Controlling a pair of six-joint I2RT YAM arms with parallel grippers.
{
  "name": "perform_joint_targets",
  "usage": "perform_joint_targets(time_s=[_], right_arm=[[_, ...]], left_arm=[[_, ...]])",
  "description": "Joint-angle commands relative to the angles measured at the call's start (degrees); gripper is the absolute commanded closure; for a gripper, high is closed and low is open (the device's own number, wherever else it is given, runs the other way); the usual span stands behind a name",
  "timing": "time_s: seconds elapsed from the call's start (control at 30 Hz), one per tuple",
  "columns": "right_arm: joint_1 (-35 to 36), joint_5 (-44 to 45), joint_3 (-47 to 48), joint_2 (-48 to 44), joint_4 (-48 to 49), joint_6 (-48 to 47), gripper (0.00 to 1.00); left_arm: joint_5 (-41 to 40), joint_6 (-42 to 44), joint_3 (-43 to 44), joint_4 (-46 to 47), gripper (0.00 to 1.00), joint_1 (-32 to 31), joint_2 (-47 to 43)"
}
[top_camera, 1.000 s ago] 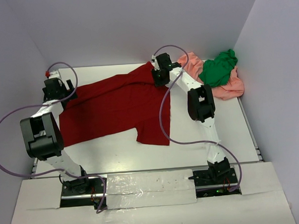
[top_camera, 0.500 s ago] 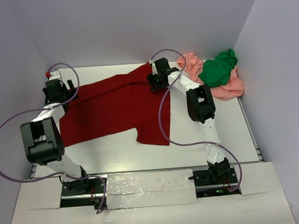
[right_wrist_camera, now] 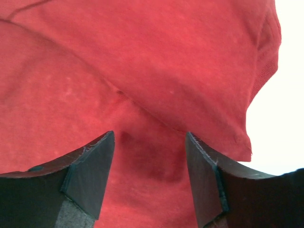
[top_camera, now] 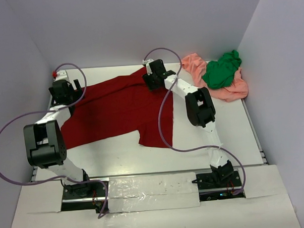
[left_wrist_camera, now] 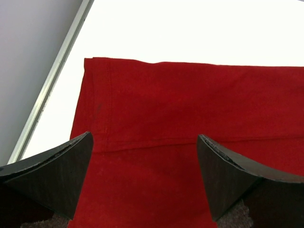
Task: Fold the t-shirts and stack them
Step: Fold the tshirt
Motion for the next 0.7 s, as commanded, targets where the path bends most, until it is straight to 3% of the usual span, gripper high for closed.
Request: perform_joint_targets(time_s=[0.0,0.27,0.67], right_arm=[[1.1,1.3,1.2,-1.8,3.6,-1.4,0.33],[1.8,-5.4,4.9,-0.2,0.8,-2.3,0.42],[1.8,-14.8,14.5,4.6,-5.4,4.0,0.45]], left_arm=[[-1.8,-1.4,0.2,3.3,0.01,-0.8,-2.1],[-4.1,-0.8,0.5,4.1,0.01,-2.1,-1.9],[-5.5,0.3,-0.2,4.4,0.01,-2.5,-2.5]])
